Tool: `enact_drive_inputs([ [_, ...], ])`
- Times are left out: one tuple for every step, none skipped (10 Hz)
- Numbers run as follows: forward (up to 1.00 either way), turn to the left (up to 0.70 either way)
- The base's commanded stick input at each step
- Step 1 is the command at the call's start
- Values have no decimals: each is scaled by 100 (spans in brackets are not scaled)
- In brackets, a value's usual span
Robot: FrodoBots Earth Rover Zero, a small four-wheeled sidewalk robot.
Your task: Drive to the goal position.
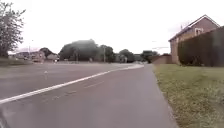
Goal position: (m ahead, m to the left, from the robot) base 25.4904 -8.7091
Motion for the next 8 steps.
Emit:
enact_drive_inputs([
  [100, -40],
  [100, -40],
  [100, -40],
  [100, -40],
  [100, -30],
  [100, 0],
  [100, 0],
  [100, 0],
])
